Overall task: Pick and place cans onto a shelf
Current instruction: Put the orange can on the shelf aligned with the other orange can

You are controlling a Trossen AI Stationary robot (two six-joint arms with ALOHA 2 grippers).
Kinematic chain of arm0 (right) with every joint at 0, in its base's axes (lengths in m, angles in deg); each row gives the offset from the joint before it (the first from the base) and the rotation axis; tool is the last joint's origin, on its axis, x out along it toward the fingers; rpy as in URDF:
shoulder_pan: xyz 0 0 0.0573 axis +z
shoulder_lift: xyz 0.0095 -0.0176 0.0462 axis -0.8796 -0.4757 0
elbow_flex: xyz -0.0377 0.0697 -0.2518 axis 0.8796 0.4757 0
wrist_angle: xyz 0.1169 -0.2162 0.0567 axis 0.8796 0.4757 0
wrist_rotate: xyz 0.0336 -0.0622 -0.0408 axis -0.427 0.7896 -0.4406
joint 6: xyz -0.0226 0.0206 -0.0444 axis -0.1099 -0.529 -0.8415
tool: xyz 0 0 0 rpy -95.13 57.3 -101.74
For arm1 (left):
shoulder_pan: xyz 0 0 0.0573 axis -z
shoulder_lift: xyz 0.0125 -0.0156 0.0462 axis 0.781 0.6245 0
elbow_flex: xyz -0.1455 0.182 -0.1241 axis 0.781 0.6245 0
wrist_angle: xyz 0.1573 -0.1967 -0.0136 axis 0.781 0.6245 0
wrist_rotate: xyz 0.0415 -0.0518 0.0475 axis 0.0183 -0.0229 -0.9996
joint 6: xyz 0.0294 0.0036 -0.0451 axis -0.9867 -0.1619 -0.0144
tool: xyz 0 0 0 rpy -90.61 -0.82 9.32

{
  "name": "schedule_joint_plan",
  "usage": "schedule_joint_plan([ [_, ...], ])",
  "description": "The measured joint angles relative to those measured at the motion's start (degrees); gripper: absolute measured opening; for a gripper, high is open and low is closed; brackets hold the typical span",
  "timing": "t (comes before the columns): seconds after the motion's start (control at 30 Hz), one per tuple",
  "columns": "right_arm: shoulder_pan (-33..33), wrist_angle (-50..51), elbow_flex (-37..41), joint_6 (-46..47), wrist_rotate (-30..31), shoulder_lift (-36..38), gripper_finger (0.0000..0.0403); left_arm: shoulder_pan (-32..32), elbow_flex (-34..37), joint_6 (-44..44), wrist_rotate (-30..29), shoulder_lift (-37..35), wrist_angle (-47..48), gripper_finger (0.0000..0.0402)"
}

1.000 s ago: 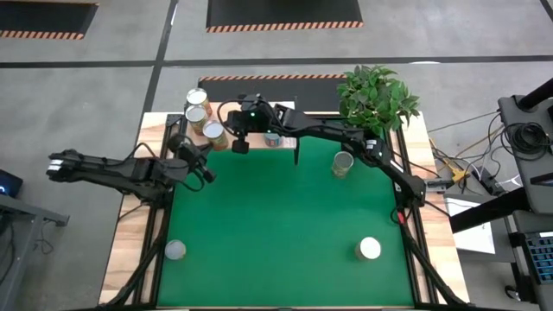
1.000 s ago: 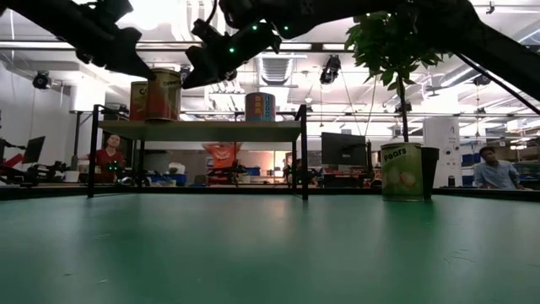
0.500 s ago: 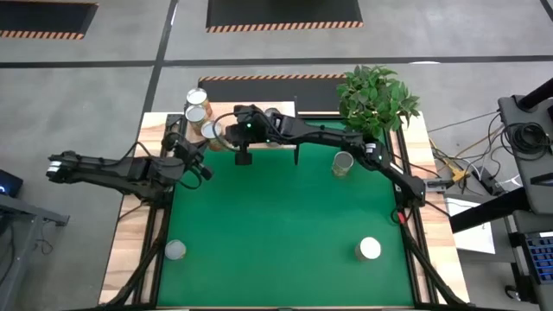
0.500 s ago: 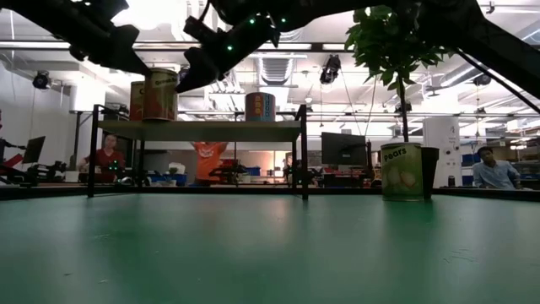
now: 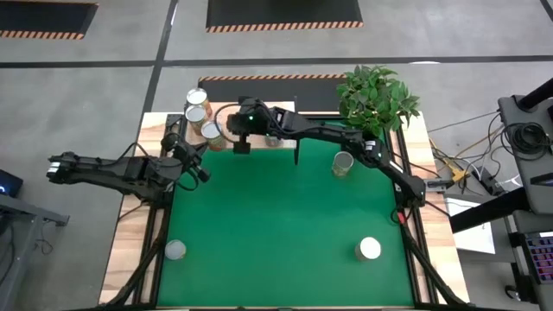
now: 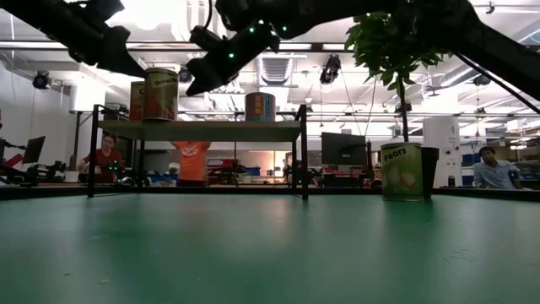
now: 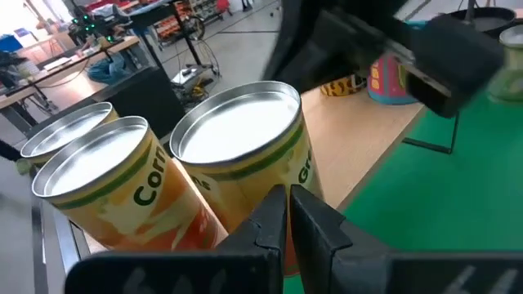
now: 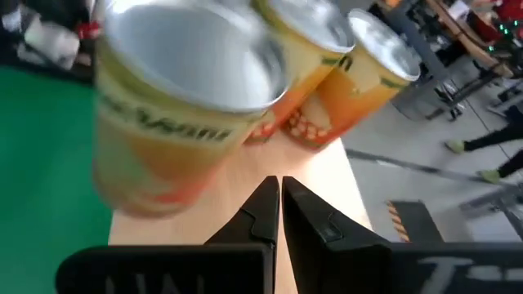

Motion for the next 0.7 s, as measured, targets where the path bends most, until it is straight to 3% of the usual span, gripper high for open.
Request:
schedule_joint_plan([
  [0.2, 0.02, -2.57, 0.00, 1.17, -7.07, -0.74, 0.0009, -0.06, 0.00, -0.16, -0.71, 1.70, -0.04, 0.0000],
  [0.37, 1.11, -0.65, 0.00, -0.08, -7.13, -0.41, 0.0009, -0.08, 0.00, 0.18, -4.87, 2.79, -0.04, 0.0000],
  [0.7, 2.06, 1.33, 0.00, -1.04, -5.99, -0.13, 0.0009, -0.07, -0.02, 0.63, -4.94, 2.02, 0.38, 0.0000],
])
